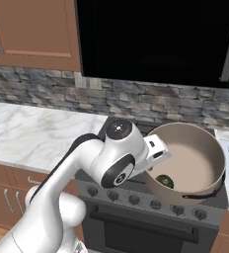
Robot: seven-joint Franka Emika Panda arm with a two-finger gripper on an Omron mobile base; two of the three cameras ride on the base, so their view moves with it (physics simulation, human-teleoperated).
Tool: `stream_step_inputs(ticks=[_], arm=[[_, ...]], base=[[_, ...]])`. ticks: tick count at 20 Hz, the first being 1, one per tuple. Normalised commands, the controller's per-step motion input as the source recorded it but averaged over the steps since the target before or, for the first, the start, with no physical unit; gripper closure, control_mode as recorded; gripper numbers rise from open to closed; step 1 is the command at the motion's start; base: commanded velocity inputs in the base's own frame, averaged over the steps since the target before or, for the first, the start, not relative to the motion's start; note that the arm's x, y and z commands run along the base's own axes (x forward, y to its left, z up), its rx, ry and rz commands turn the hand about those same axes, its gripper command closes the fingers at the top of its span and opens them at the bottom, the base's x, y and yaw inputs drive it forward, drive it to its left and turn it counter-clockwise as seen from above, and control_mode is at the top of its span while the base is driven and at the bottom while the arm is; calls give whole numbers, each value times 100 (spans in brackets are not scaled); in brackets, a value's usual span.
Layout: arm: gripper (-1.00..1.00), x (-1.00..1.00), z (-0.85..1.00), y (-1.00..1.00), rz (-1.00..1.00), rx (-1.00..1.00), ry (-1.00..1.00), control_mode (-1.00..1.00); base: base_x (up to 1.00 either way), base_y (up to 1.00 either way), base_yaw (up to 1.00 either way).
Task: Turn on the sink faucet. Then move the squash from the counter to the sink. Turn off the sink. Move the vegetable from the sink to the pot next to the stove. Finally move the pot to the front left burner.
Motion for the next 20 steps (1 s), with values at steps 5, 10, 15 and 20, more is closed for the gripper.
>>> stream_step_inputs(ticks=[5,10,15,20], arm=[[100,0,-6,16,1,0,0,-100],[100,-2,-3,49,8,-3,0,-100],[100,-11,0,57,11,-3,0,-100],[100,-11,0,57,14,-3,0,-100]], base=[[0,0,0],[0,0,0],[0,0,0],[0,0,0]])
